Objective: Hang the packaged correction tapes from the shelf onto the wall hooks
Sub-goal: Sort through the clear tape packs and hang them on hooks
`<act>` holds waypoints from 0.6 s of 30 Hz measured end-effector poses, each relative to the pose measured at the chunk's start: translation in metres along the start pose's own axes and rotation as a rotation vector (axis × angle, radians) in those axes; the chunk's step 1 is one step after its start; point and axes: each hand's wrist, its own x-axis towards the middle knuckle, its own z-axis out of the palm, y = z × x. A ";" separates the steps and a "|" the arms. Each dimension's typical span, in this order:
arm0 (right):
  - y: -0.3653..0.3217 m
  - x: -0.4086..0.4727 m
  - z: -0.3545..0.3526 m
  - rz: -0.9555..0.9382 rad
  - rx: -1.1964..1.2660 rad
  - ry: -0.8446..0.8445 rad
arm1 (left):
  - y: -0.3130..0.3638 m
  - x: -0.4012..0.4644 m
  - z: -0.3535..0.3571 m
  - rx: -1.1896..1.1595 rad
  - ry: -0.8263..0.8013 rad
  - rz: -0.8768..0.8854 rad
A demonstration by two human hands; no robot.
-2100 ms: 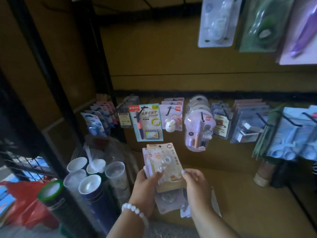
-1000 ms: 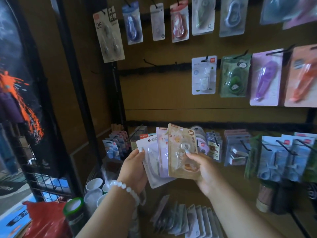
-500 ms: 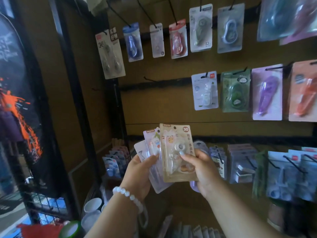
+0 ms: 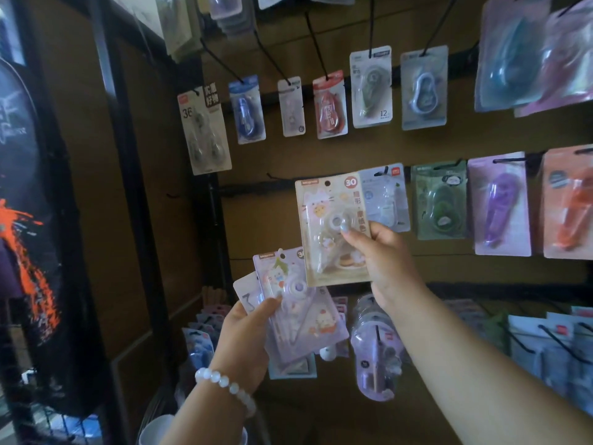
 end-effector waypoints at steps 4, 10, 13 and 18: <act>0.000 0.014 0.005 -0.020 -0.063 0.027 | -0.005 0.001 0.003 0.013 0.010 -0.020; 0.006 0.029 0.009 0.015 -0.137 0.116 | -0.009 0.002 0.003 0.010 0.014 -0.042; 0.012 0.037 0.010 0.026 -0.190 0.151 | -0.009 0.004 0.003 0.008 0.015 -0.036; 0.021 0.048 0.013 0.044 -0.285 0.171 | -0.008 0.007 0.003 -0.024 0.007 -0.046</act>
